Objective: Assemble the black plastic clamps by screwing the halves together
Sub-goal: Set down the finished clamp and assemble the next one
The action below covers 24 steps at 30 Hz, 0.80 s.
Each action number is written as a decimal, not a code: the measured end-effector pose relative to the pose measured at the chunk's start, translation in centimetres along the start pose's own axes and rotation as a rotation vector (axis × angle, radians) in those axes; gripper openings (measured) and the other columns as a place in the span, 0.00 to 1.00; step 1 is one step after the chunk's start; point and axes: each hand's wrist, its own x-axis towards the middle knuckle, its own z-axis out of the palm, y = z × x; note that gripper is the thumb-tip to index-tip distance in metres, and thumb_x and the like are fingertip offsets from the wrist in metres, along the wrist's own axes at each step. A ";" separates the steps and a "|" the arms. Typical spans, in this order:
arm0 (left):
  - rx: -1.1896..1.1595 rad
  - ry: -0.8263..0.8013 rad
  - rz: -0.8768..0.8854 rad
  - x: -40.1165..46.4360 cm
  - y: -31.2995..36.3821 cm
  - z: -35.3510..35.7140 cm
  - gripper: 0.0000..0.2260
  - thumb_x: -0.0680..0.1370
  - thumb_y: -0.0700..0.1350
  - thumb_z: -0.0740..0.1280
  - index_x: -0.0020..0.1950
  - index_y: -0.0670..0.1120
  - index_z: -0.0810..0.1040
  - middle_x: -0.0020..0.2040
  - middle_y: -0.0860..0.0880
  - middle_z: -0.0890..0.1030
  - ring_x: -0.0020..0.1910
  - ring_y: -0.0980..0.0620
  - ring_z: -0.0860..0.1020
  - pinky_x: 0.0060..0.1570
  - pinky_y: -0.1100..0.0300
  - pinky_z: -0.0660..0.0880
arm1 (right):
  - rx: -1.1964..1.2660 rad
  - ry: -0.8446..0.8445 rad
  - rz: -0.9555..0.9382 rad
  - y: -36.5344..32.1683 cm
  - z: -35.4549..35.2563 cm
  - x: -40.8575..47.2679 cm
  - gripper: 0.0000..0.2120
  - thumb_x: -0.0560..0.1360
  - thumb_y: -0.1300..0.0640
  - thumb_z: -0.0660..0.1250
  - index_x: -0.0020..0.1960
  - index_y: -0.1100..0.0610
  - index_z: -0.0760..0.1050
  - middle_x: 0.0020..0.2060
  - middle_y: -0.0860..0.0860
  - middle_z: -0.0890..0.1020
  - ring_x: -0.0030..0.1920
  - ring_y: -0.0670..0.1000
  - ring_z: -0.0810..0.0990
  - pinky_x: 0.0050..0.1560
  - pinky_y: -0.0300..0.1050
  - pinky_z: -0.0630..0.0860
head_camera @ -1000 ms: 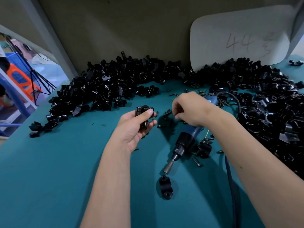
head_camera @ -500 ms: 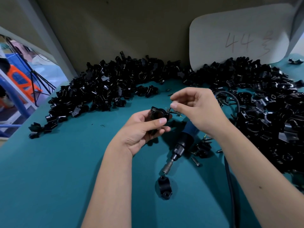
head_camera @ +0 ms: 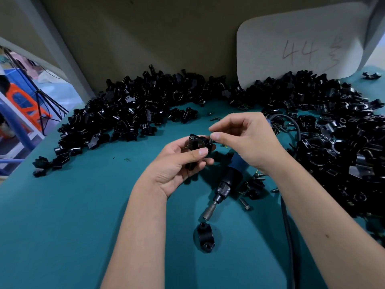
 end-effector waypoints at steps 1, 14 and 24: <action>-0.012 -0.003 -0.003 0.1 0.0 0.0 0.14 0.68 0.38 0.76 0.53 0.44 0.88 0.54 0.41 0.87 0.41 0.47 0.86 0.37 0.65 0.81 | 0.006 0.000 0.004 0.0 0.0 0.0 0.06 0.73 0.61 0.79 0.46 0.50 0.87 0.40 0.48 0.88 0.43 0.47 0.87 0.47 0.38 0.80; -0.177 0.004 -0.058 0.5 -0.4 0.0 0.08 0.69 0.37 0.74 0.47 0.41 0.89 0.52 0.41 0.86 0.38 0.50 0.85 0.36 0.67 0.81 | 0.076 -0.058 0.047 -0.7 0.1 -0.3 0.07 0.80 0.62 0.71 0.51 0.54 0.87 0.42 0.53 0.88 0.43 0.48 0.84 0.45 0.39 0.79; -0.349 -0.029 -0.120 0.6 -0.9 0.8 0.05 0.72 0.38 0.72 0.42 0.40 0.89 0.45 0.42 0.87 0.36 0.50 0.84 0.33 0.69 0.80 | 0.205 -0.046 0.069 -1.3 0.0 -0.3 0.05 0.77 0.57 0.75 0.43 0.56 0.86 0.35 0.57 0.85 0.38 0.52 0.80 0.38 0.43 0.75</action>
